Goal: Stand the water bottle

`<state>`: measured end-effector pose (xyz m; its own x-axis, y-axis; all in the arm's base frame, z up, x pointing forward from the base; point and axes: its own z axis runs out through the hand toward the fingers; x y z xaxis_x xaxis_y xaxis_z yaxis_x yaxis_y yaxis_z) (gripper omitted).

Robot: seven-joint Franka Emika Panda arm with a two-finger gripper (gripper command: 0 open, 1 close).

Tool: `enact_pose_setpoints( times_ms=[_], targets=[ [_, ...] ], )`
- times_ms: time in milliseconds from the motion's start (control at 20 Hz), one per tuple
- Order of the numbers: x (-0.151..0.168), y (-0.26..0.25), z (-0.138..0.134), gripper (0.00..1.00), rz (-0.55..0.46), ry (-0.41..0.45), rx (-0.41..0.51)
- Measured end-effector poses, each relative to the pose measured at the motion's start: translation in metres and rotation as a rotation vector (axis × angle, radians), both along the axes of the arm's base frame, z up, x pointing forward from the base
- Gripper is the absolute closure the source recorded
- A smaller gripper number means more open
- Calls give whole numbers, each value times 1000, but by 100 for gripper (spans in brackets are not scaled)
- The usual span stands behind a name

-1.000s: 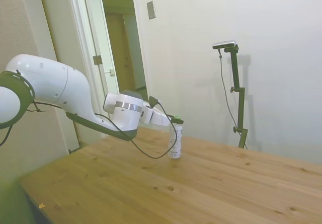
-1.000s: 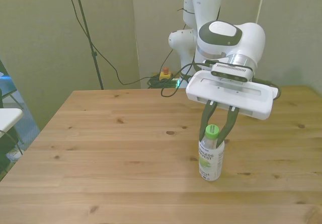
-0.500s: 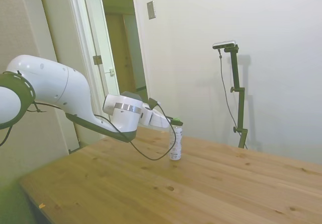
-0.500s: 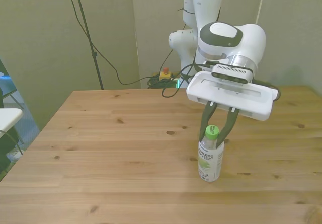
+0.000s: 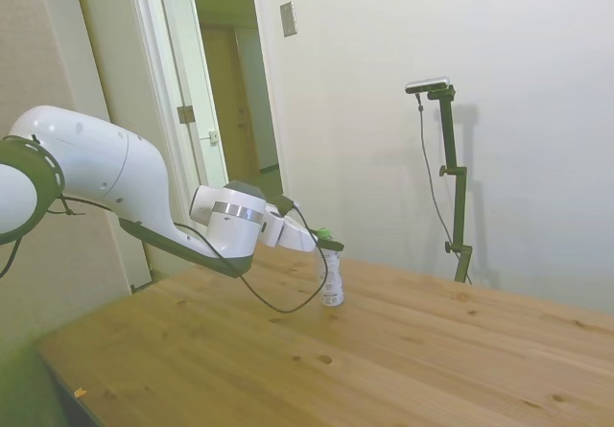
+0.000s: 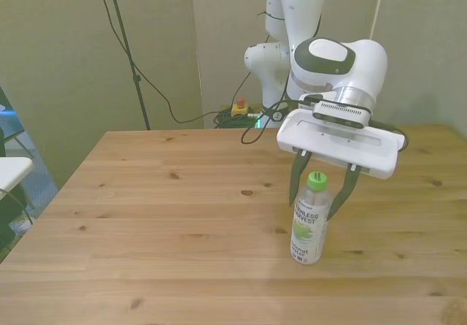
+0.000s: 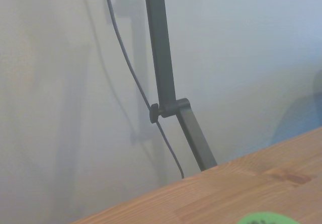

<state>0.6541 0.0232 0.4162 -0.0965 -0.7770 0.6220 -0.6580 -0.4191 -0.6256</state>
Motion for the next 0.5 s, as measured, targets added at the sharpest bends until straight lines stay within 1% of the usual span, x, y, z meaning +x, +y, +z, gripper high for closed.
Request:
enact_pose_setpoints(
  times_ms=[100,200,400,500],
  targets=[
    [-5,4,8,0,-4,14,24],
    [-13,9,20,0,1,50,51],
    [-32,12,55,0,2,133,94],
    [-43,8,71,0,4,187,111]
  ],
)
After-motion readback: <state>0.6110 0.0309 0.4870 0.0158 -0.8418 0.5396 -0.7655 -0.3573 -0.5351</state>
